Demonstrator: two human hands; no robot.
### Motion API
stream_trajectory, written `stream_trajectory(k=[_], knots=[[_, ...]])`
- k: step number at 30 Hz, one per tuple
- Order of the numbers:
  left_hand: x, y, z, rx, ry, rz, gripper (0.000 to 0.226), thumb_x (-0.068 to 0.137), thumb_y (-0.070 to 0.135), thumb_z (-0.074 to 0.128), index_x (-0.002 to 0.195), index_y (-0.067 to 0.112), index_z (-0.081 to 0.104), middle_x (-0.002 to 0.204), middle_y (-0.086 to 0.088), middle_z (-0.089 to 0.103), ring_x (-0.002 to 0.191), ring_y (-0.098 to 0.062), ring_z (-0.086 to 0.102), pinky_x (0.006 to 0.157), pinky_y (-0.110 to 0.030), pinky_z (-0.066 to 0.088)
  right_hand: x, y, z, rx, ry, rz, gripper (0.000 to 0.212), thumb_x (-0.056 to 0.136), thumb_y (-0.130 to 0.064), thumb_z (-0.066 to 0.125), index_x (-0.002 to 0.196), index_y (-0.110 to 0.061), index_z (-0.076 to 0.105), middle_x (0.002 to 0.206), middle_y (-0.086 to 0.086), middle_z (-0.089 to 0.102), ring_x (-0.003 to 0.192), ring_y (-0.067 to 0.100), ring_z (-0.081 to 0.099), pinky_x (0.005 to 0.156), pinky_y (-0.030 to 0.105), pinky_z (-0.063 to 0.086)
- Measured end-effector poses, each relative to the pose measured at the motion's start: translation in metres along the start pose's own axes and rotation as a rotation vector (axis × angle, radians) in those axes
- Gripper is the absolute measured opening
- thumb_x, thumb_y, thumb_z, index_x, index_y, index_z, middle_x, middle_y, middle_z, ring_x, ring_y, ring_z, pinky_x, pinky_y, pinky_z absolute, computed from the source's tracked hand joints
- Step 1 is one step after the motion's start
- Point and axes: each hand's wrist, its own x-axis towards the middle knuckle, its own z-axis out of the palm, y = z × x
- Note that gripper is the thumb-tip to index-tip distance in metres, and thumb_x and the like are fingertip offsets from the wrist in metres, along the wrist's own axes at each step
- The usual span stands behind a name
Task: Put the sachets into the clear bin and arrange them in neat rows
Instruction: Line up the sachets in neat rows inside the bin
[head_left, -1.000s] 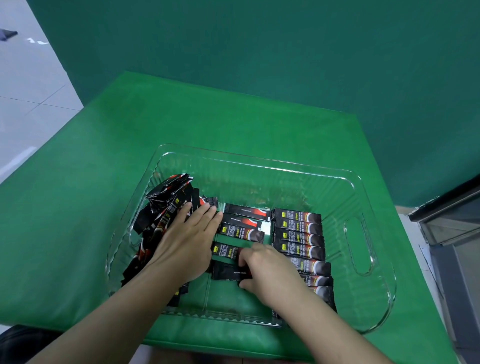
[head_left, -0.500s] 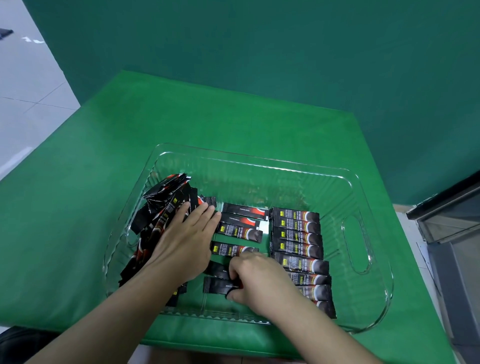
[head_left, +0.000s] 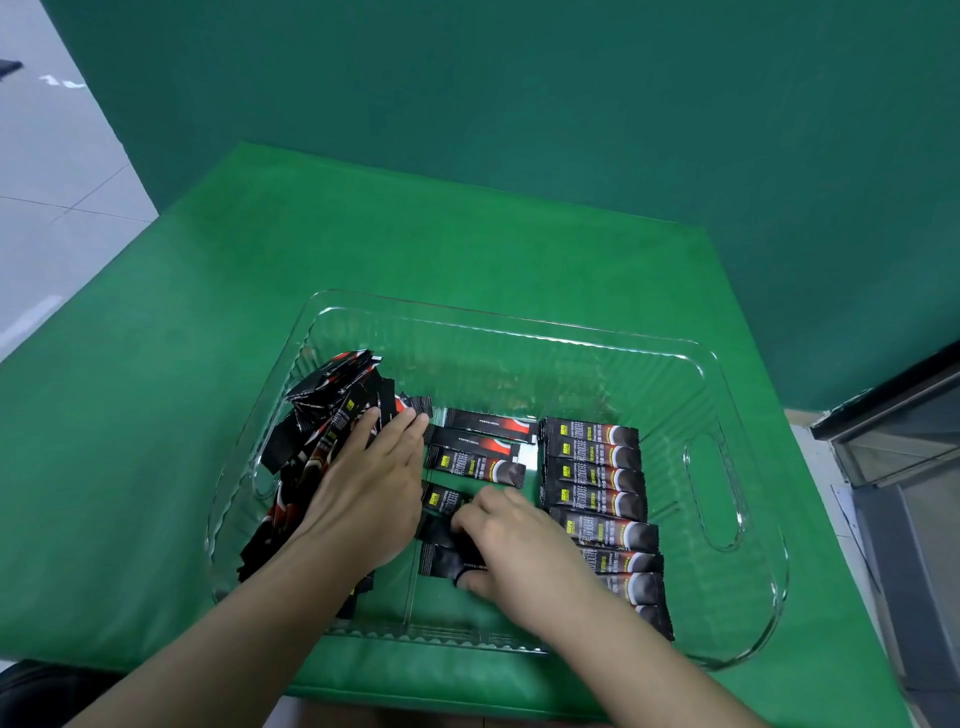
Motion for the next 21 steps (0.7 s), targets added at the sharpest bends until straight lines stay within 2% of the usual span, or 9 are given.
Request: stream_trajectory(k=[7,12,15,16,18,21], knots=[[0.001,0.0,-0.002,-0.008,-0.008,0.002,0.044,0.071,0.025,0.054,0.1,-0.004,0.072,0.123,-0.02,0.062,0.118,-0.033,0.058,0.103,-0.051,0.024,-0.001,0.001,0.008,0.012,0.034,-0.093,0.037,0.088,-0.02,0.059,0.125,-0.018,0.055,0.117,0.003,0.049,0.111,0.023,0.041,0.094,0.039,0.039],[0.001,0.0,-0.007,0.017,-0.031,-0.007,0.045,0.074,0.026,0.052,0.107,0.002,0.072,0.128,-0.018,0.059,0.122,-0.032,0.055,0.105,-0.049,0.02,0.0,0.002,0.001,0.089,0.067,-0.042,0.047,0.09,-0.034,0.059,0.133,-0.021,0.049,0.126,-0.001,0.045,0.119,0.018,0.037,0.103,0.034,0.035],[0.002,0.002,-0.012,0.057,-0.038,0.002,0.049,0.09,0.025,0.04,0.136,0.009,0.05,0.15,-0.017,0.034,0.141,-0.03,0.03,0.111,-0.049,0.005,0.005,0.004,-0.004,0.097,0.111,0.082,0.06,0.095,-0.04,0.049,0.146,-0.017,0.029,0.15,0.002,0.024,0.137,0.02,0.023,0.113,0.036,0.028],[0.003,0.002,-0.014,0.06,-0.04,-0.002,0.049,0.09,0.024,0.039,0.135,0.008,0.051,0.149,-0.017,0.035,0.141,-0.03,0.031,0.111,-0.049,0.005,0.008,0.004,-0.003,0.085,0.087,0.121,0.064,0.097,-0.042,0.045,0.149,-0.015,0.02,0.156,0.002,0.013,0.143,0.02,0.013,0.116,0.036,0.021],[0.002,0.002,-0.01,0.023,-0.027,-0.015,0.046,0.079,0.025,0.047,0.115,0.005,0.069,0.132,-0.019,0.056,0.126,-0.032,0.051,0.107,-0.05,0.016,0.015,0.003,-0.002,0.058,0.01,0.179,0.068,0.099,-0.044,0.035,0.151,-0.012,0.005,0.159,0.003,-0.005,0.146,0.02,-0.004,0.118,0.034,0.006],[0.001,0.0,-0.008,0.008,-0.07,-0.001,0.046,0.069,0.026,0.055,0.106,0.005,0.072,0.124,-0.019,0.062,0.118,-0.032,0.058,0.103,-0.051,0.024,0.024,0.0,0.002,0.031,-0.096,0.229,0.068,0.101,-0.045,0.025,0.15,-0.009,-0.005,0.158,0.007,-0.015,0.145,0.021,-0.013,0.118,0.035,-0.003]])
